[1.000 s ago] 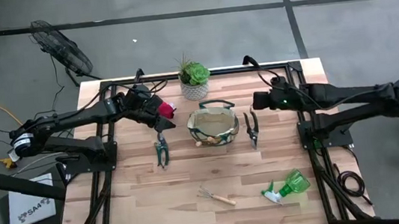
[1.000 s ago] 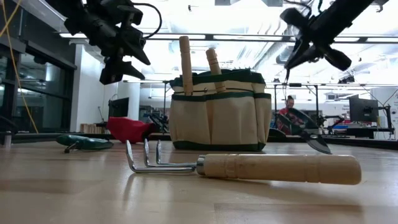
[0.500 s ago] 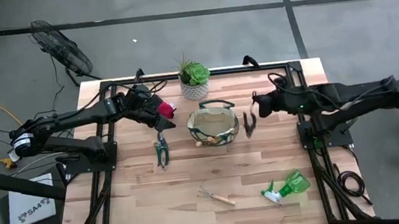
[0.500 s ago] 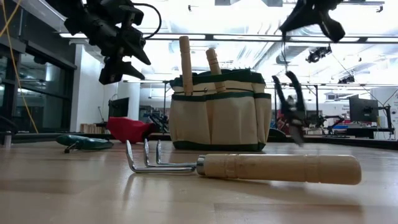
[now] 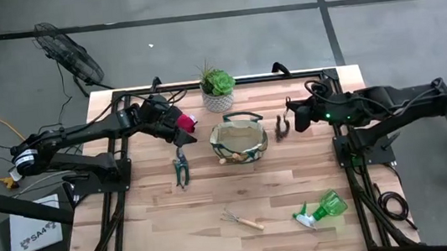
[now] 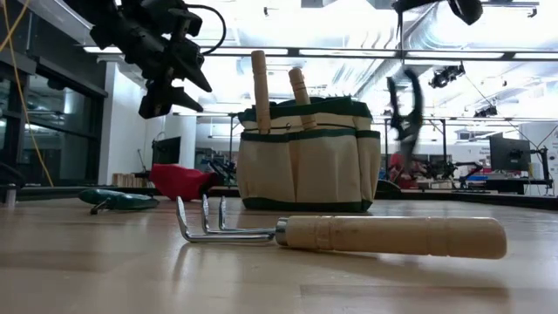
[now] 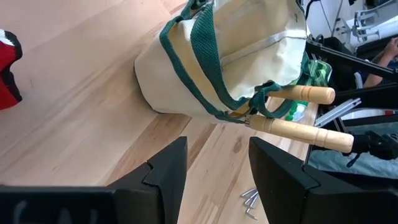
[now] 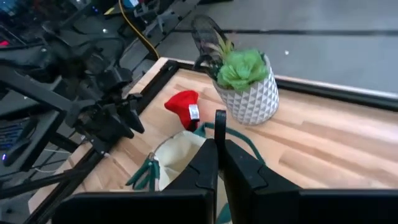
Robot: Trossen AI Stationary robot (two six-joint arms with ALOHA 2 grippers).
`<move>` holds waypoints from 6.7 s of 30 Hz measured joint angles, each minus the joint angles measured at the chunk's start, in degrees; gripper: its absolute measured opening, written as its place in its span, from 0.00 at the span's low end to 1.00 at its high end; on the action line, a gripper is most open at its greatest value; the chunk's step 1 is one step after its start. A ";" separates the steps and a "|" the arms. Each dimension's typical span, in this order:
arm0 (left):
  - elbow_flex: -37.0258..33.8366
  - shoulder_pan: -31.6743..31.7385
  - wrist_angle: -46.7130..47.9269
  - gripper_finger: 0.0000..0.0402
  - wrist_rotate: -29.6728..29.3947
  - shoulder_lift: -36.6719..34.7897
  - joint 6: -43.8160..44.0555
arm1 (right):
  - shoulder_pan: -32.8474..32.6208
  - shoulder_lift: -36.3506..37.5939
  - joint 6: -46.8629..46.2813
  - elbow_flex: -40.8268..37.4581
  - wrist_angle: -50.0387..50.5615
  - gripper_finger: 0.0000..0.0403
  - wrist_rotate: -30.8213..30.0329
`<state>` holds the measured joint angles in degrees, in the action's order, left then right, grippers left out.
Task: Pick & Place Garden tools in Gardening bag
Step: Put the bottom green shear scissor into the gardening bag
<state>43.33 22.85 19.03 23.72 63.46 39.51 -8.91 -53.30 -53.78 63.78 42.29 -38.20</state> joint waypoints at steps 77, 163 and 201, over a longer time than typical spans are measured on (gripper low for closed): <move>-0.01 -0.02 -0.01 0.42 1.33 0.00 0.00 | 3.06 -9.38 54.88 13.61 -8.70 0.01 23.80; 0.00 -0.02 -0.06 0.42 -5.35 0.00 1.27 | 12.53 -10.78 88.36 11.16 -4.00 0.01 36.39; 0.00 0.00 -0.01 0.42 -6.35 0.04 3.27 | 18.21 -12.79 84.52 11.16 4.63 0.01 44.07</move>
<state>43.33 22.85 19.02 17.37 63.51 42.77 9.30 -66.08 30.74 74.94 46.93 5.87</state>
